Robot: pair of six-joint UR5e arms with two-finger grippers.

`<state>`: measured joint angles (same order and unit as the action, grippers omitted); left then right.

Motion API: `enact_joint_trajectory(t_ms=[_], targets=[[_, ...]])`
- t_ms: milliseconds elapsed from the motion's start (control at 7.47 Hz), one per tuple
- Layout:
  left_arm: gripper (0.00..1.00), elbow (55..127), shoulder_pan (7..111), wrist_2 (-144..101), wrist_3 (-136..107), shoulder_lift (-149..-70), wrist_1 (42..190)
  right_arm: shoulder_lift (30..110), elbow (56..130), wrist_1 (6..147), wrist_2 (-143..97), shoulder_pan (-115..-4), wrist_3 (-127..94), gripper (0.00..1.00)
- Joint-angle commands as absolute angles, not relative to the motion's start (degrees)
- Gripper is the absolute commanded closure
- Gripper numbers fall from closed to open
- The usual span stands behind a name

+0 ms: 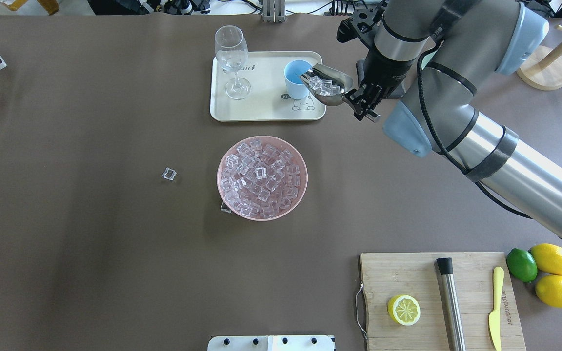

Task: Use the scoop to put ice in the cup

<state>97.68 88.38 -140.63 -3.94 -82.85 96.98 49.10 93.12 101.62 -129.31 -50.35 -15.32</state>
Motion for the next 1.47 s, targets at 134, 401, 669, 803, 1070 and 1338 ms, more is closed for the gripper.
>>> enact_joint_trajectory(t_ms=[134, 401, 669, 803, 1070, 1338], targets=[[0.02, 98.4, 88.6, -141.2, -4.2, -84.0, 95.5, 43.7, 86.3, 106.4, -132.2, -51.5, -12.5, 1.0], [0.02, 98.5, 88.5, -141.2, -4.2, -84.2, 95.5, 41.9, 83.8, 107.9, -133.5, -51.5, -12.2, 1.0], [0.02, 98.6, 88.6, -141.2, -4.2, -84.3, 95.5, 39.9, 81.5, 111.7, -134.7, -51.5, -9.6, 1.0], [0.02, 98.6, 88.5, -141.2, -4.2, -84.5, 95.5, 39.5, 81.0, 112.8, -134.7, -51.5, -9.0, 1.0], [0.02, 98.6, 88.5, -141.2, -4.2, -84.6, 95.5, 38.9, 80.5, 113.3, -134.9, -51.5, -9.0, 1.0], [0.02, 98.7, 88.5, -141.2, -4.2, -84.6, 95.5, 38.5, 80.3, 113.6, -135.1, -51.5, -9.0, 1.0]])
